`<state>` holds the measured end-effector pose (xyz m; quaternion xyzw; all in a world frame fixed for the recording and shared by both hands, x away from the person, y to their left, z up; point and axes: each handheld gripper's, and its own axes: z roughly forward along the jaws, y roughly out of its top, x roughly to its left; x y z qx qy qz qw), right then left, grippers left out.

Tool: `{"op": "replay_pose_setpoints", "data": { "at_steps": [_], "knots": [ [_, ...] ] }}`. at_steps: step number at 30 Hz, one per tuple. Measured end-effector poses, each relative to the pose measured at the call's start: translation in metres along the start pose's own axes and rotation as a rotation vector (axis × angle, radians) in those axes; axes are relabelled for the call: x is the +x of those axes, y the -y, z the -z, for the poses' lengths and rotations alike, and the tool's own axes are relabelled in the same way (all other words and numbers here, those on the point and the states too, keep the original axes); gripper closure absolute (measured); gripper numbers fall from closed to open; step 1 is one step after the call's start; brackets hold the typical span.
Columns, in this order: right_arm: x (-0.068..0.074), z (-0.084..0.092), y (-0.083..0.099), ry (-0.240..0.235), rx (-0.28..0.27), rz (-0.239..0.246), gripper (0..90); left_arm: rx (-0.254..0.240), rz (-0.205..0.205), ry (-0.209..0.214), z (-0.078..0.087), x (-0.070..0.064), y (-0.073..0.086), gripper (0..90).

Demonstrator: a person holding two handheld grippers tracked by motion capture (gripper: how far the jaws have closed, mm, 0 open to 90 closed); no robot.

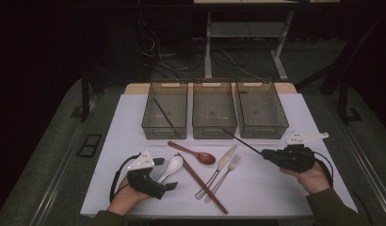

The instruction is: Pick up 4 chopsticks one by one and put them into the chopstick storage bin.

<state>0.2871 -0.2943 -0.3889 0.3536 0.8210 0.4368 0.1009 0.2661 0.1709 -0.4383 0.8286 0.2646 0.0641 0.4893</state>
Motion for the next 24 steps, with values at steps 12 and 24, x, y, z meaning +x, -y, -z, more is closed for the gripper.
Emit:
{"op": "replay_pose_setpoints", "data": {
  "at_steps": [12, 24],
  "knots": [
    [0.004, -0.010, -0.022, -0.009, -0.029, 0.026, 85.3, 0.003, -0.003, 0.003, -0.001, 0.000, 0.000, 0.0],
    [0.006, -0.027, -0.045, -0.025, -0.047, 0.039, 85.3, 0.003, -0.008, 0.003, -0.001, 0.000, 0.000, 0.0]
  ]
}}
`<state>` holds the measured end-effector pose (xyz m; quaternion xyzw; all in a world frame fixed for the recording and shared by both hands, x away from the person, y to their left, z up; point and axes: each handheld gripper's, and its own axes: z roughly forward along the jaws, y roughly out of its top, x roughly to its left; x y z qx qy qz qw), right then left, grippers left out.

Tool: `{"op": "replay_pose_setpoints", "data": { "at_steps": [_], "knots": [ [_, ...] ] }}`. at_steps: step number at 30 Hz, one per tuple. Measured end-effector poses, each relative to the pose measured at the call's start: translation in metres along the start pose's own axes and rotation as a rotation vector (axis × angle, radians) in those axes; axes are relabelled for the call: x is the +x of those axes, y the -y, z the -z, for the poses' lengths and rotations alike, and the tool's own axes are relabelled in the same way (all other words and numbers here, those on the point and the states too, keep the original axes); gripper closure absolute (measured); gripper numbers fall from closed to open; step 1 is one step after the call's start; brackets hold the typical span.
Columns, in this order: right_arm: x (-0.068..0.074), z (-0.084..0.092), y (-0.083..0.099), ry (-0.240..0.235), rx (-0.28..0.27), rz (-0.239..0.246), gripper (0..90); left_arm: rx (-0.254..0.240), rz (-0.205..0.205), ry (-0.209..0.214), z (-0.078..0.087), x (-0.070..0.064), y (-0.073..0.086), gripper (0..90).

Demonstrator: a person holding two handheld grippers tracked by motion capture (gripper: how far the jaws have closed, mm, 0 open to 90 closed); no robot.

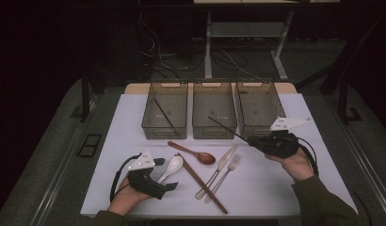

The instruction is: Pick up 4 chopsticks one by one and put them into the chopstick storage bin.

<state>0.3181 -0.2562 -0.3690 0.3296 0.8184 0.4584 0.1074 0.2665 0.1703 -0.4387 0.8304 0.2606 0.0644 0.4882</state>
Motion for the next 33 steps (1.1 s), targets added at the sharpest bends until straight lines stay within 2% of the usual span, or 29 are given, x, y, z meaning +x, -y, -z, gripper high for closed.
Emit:
{"op": "replay_pose_setpoints", "data": {
  "at_steps": [12, 22, 25, 33],
  "knots": [
    [0.003, -0.026, -0.029, -0.016, -0.030, 0.020, 85.3, 0.002, 0.001, 0.002, 0.000, 0.001, 0.000, 0.0],
    [0.007, -0.046, -0.055, -0.010, -0.053, 0.046, 85.3, -0.006, 0.011, 0.003, 0.000, 0.002, 0.001, 0.0],
    [0.007, -0.054, -0.062, -0.006, -0.065, 0.038, 85.3, -0.006, 0.016, 0.004, 0.001, 0.001, 0.001, 0.0],
    [0.007, -0.080, -0.083, 0.026, -0.025, 0.034, 85.3, -0.007, 0.017, 0.006, 0.001, 0.001, 0.001, 0.0]
  ]
}}
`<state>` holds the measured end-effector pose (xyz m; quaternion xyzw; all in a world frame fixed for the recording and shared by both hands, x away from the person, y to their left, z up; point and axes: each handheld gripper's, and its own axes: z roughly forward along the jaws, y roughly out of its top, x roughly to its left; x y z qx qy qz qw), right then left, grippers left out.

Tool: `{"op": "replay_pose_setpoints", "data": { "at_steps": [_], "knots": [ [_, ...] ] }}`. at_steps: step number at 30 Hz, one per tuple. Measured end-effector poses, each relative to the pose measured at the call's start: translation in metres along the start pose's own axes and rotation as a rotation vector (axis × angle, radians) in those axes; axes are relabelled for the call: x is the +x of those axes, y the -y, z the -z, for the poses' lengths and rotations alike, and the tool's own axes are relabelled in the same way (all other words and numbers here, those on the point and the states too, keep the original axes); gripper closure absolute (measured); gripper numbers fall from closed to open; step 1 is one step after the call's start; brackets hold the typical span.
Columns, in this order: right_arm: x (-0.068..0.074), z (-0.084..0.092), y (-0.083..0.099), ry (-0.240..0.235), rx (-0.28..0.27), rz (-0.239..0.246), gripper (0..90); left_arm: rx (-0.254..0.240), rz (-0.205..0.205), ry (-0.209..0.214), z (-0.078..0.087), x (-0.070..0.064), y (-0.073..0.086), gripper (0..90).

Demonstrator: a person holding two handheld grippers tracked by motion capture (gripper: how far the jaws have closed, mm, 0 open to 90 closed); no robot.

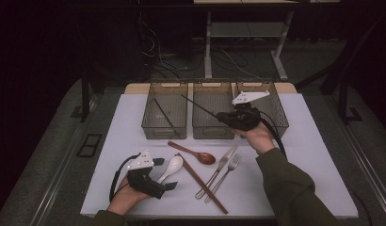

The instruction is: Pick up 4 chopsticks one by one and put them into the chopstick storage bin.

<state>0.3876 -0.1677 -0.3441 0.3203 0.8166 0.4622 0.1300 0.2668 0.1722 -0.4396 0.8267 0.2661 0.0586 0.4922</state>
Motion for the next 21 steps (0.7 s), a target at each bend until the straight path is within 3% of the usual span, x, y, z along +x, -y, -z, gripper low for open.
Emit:
{"op": "replay_pose_setpoints", "data": {
  "at_steps": [12, 21],
  "knots": [
    [-0.001, -0.045, -0.029, 0.026, 0.036, -0.028, 85.3, -0.006, 0.001, 0.006, 0.000, -0.001, 0.000, 0.0],
    [0.007, -0.088, -0.050, 0.039, 0.087, -0.036, 85.3, -0.012, 0.000, 0.012, -0.001, -0.002, -0.001, 0.0]
  ]
}}
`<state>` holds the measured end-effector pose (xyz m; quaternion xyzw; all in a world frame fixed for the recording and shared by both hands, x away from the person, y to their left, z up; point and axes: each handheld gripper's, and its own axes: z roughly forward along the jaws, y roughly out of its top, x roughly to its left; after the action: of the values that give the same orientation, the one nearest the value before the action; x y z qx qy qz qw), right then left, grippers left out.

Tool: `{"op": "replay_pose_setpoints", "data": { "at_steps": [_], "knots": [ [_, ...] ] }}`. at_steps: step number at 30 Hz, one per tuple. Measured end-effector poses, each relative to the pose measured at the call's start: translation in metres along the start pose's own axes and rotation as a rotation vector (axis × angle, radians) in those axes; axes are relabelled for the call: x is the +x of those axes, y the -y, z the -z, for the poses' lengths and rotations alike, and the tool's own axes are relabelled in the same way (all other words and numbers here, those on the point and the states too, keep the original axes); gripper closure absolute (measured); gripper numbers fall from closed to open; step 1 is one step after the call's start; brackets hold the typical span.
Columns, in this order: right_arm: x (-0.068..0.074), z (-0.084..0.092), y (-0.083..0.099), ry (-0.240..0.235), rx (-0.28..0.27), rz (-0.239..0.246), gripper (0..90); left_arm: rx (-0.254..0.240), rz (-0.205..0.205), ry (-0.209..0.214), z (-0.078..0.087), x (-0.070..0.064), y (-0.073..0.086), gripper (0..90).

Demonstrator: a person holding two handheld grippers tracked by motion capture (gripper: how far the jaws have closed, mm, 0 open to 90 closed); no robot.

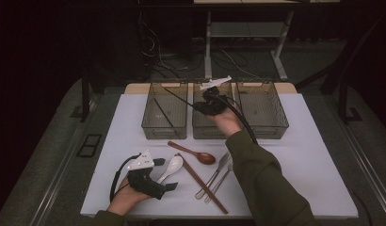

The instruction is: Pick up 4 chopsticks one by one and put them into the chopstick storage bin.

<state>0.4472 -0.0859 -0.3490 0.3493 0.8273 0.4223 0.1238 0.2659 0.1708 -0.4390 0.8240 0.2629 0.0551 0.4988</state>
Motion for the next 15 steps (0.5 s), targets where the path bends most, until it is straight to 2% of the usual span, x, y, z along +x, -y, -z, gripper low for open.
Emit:
{"op": "replay_pose_setpoints", "data": {
  "at_steps": [7, 15],
  "knots": [
    [0.009, -0.030, -0.013, 0.034, 0.051, 0.005, 85.2, 0.006, -0.009, 0.005, 0.000, 0.000, -0.001, 0.0],
    [0.016, -0.060, -0.028, 0.077, 0.094, -0.020, 85.2, -0.003, -0.005, 0.006, 0.001, 0.000, -0.001, 0.0]
  ]
}}
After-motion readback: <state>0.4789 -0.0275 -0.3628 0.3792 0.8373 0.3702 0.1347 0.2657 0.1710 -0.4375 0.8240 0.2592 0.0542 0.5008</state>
